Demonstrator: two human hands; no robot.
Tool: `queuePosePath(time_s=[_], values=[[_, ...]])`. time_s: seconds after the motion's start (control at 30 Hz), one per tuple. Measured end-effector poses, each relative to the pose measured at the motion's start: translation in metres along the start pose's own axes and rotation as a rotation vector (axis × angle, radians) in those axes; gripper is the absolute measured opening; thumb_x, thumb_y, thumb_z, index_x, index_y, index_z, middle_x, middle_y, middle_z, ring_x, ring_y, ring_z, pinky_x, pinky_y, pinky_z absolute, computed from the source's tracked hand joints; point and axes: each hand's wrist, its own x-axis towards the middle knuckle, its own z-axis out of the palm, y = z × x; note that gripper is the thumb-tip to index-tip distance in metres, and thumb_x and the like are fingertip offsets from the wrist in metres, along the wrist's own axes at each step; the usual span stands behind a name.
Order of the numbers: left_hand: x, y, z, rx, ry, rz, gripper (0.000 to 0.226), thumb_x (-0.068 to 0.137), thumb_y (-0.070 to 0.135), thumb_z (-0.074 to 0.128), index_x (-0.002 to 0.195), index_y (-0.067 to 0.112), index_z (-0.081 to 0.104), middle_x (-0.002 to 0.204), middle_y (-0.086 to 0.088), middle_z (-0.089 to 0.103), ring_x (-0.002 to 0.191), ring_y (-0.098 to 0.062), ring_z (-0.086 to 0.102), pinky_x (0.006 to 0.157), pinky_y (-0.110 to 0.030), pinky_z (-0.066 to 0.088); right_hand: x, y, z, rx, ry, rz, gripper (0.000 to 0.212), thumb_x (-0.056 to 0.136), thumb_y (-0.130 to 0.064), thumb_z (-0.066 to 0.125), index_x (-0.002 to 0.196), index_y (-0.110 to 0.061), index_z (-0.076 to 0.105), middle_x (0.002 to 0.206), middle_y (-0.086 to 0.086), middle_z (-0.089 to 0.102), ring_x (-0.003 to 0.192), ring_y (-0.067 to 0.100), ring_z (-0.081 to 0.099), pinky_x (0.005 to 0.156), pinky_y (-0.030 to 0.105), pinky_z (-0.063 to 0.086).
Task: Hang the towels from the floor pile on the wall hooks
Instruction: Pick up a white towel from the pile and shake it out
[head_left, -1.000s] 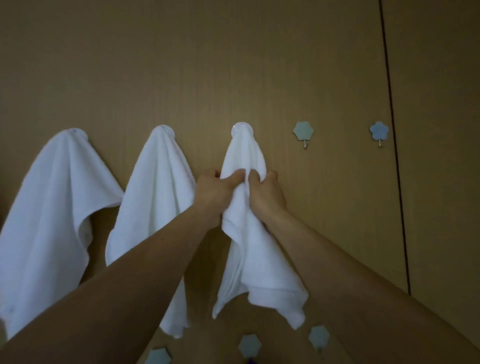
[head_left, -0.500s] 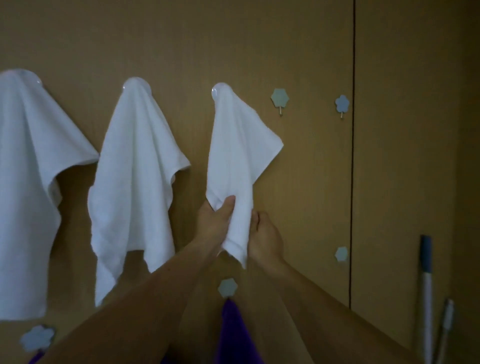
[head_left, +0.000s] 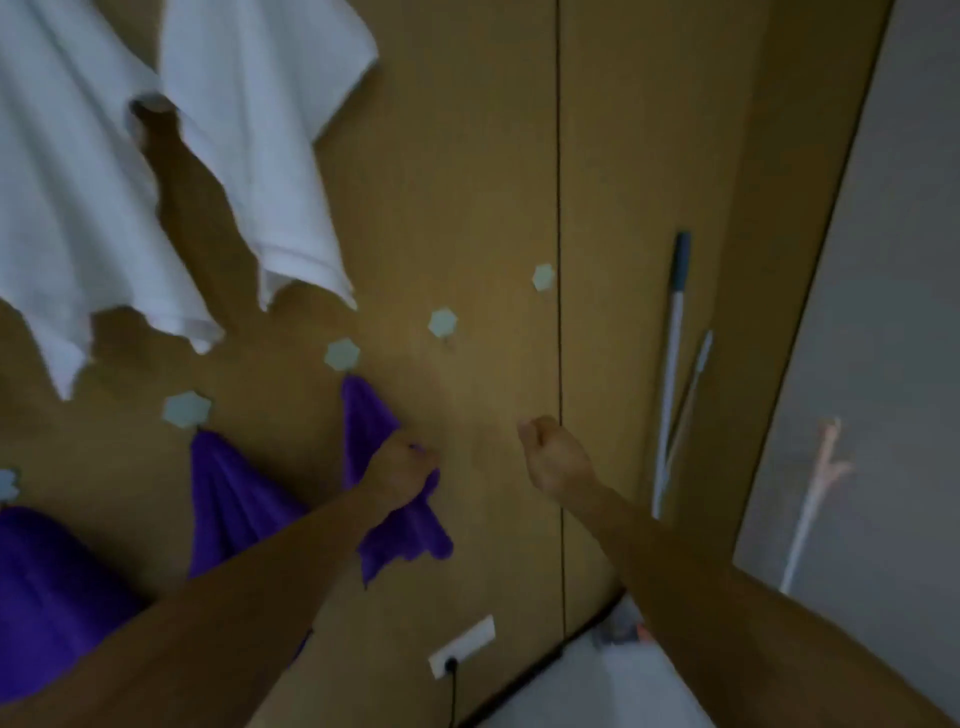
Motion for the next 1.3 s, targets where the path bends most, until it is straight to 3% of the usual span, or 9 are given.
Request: queuePosePath(time_s=[0.1,0.23,0.37,0.47,0.67,0.77,0.87,1.0,1.3], values=[[-0.022,0.007,0.053,0.232,-0.168,0.076,0.035,0.090,0.023,0.059,0.117,0.002,0.057,0.118,-0.012,0.060,0.113,-0.029,0.056,0.089,-0.023,0.040,-0.039,0.040,-0.016,-0.045,-0.011,0.087,0.044,0.103,-0.042,0.033,0.111,-0.005,0.056,0.112,0.018,0.062,0.105,0.033,0.058,0.076,0.029,0.038],[-0.057,0.026,0.120,0.374,-0.355,0.293,0.057,0.088,0.035,0.061,0.136,0.010,0.043,0.137,-0.012,0.048,0.122,-0.025,0.049,0.092,-0.022,0.036,-0.098,0.087,-0.039,-0.173,-0.075,0.212,0.048,0.103,-0.045,0.031,0.127,-0.009,0.052,0.128,0.016,0.057,0.117,0.032,0.053,0.092,0.032,0.041],[-0.094,0.038,0.167,0.471,-0.562,0.506,0.050,0.085,0.039,0.063,0.124,0.009,0.054,0.127,-0.017,0.054,0.117,-0.031,0.052,0.099,-0.031,0.042,-0.173,0.119,-0.066,-0.334,-0.027,0.410,0.046,0.101,-0.045,0.033,0.114,-0.009,0.059,0.119,0.020,0.059,0.112,0.036,0.055,0.093,0.039,0.043],[-0.132,0.046,0.191,0.527,-0.699,0.672,0.031,0.082,0.039,0.061,0.101,0.014,0.062,0.111,-0.013,0.061,0.107,-0.031,0.058,0.088,-0.036,0.048,-0.241,0.132,-0.081,-0.364,0.076,0.598,0.044,0.099,-0.045,0.037,0.117,-0.011,0.057,0.118,0.016,0.057,0.110,0.035,0.054,0.090,0.041,0.043],[-0.234,0.029,0.235,0.637,-1.007,0.909,0.043,0.079,0.037,0.063,0.118,0.020,0.058,0.121,-0.013,0.056,0.113,-0.034,0.053,0.090,-0.034,0.045,-0.398,0.138,-0.070,-0.369,0.222,0.923,0.058,0.096,-0.056,0.035,0.138,-0.018,0.046,0.141,0.018,0.044,0.126,0.039,0.044,0.104,0.047,0.037],[-0.295,0.023,0.253,0.732,-1.212,0.997,0.051,0.081,0.040,0.061,0.124,0.012,0.055,0.128,-0.011,0.052,0.115,-0.032,0.051,0.095,-0.043,0.046,-0.485,0.129,-0.060,-0.358,0.236,1.130,0.063,0.094,-0.062,0.035,0.143,-0.021,0.040,0.146,0.014,0.038,0.130,0.036,0.039,0.107,0.051,0.037],[-0.361,0.024,0.261,0.801,-1.251,1.078,0.052,0.082,0.043,0.061,0.123,0.013,0.053,0.129,-0.014,0.049,0.112,-0.034,0.051,0.093,-0.043,0.046,-0.569,0.117,-0.060,-0.349,0.293,1.293,0.063,0.094,-0.059,0.039,0.145,-0.022,0.038,0.146,0.013,0.038,0.132,0.034,0.037,0.107,0.049,0.036],[-0.445,0.032,0.272,0.830,-1.313,1.212,0.066,0.087,0.044,0.057,0.143,0.016,0.037,0.147,-0.011,0.035,0.131,-0.033,0.039,0.105,-0.044,0.039,-0.664,0.103,-0.061,-0.281,0.376,1.431,0.061,0.096,-0.055,0.041,0.145,-0.019,0.039,0.147,0.014,0.037,0.133,0.035,0.036,0.108,0.047,0.035],[-0.644,0.017,0.297,0.951,-1.409,1.324,0.062,0.089,0.040,0.056,0.143,0.015,0.037,0.147,-0.012,0.035,0.129,-0.032,0.041,0.103,-0.043,0.040,-0.853,0.109,-0.057,-0.119,0.526,1.523,0.057,0.095,-0.049,0.046,0.143,-0.018,0.042,0.146,0.013,0.038,0.129,0.033,0.040,0.105,0.043,0.039]])
